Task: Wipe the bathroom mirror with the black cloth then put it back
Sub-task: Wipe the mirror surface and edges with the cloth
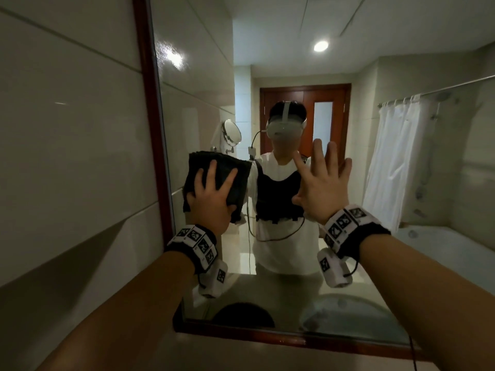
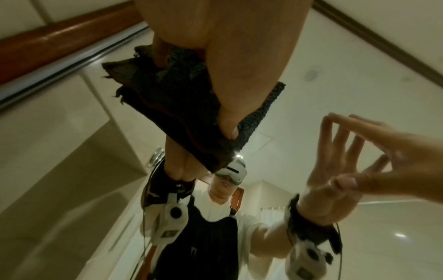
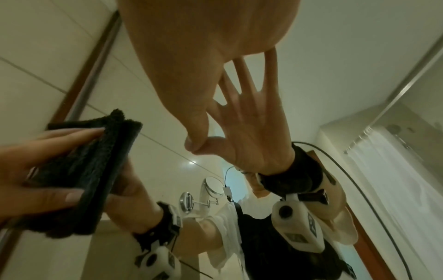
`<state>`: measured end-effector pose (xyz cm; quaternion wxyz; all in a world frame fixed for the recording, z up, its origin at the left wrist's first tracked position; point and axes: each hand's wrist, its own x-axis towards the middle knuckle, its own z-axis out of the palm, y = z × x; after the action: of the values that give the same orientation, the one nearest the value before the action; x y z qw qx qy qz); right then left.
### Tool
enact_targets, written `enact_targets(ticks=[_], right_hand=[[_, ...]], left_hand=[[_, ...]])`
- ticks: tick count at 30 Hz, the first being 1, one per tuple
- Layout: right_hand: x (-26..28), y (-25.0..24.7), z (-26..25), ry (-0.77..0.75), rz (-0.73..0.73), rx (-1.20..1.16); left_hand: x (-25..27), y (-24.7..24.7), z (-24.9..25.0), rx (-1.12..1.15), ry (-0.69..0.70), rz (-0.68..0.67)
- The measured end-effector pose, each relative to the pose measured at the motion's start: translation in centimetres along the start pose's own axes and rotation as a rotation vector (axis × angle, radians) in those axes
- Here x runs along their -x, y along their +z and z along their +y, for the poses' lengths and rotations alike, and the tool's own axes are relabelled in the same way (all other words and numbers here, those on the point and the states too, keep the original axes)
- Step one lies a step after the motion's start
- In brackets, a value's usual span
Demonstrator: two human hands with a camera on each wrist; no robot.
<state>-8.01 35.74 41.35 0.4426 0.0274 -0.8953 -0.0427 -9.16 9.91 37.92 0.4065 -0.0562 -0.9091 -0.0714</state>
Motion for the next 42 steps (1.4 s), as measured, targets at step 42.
enact_targets(ticks=[42], right_hand=[[1.0, 1.7, 0.7, 0.001, 0.048, -0.051]], left_hand=[[-3.3, -1.6, -4.9, 0.065, -0.083, 0.015]])
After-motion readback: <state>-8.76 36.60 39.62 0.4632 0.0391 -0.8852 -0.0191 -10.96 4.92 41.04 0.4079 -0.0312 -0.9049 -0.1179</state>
